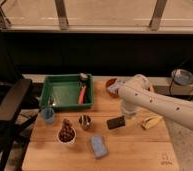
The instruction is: Wipe table surface with eraser
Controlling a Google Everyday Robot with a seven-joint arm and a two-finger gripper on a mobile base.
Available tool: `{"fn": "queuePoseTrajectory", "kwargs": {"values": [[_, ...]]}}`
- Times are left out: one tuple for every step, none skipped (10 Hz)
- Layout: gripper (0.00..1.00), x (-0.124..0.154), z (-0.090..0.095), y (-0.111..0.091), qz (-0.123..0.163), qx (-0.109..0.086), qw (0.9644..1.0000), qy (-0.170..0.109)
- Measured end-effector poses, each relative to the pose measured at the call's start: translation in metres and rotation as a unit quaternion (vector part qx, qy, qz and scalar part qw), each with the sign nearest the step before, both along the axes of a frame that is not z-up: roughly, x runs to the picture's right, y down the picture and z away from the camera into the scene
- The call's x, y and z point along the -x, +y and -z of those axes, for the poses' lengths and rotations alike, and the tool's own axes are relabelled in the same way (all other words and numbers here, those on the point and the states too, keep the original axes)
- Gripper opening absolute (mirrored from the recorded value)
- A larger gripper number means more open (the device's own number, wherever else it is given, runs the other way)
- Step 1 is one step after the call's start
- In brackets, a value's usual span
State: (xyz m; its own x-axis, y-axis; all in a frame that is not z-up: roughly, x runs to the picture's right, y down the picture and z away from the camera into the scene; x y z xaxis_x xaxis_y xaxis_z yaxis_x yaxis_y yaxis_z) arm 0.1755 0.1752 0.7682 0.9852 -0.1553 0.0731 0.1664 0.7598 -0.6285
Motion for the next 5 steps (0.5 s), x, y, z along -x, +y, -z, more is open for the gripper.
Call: {"fn": "queuePoseTrajectory", "kwargs": {"values": [[0.0,-0.002,-0.005,0.008,-0.002,0.006,1.0,0.006],[0.0,-0.002,-0.009,0.012,-0.007,0.01,0.9999,0.008],[0.0,-0.005,-0.011,0.016,-0.012,0.013,0.9998,0.013],[0.0,-0.007,-0.011,0.019,-0.014,0.017,0.9996,0.017],[0.0,-0.011,-0.014,0.021,-0.017,0.022,0.9993,0.023]]}}
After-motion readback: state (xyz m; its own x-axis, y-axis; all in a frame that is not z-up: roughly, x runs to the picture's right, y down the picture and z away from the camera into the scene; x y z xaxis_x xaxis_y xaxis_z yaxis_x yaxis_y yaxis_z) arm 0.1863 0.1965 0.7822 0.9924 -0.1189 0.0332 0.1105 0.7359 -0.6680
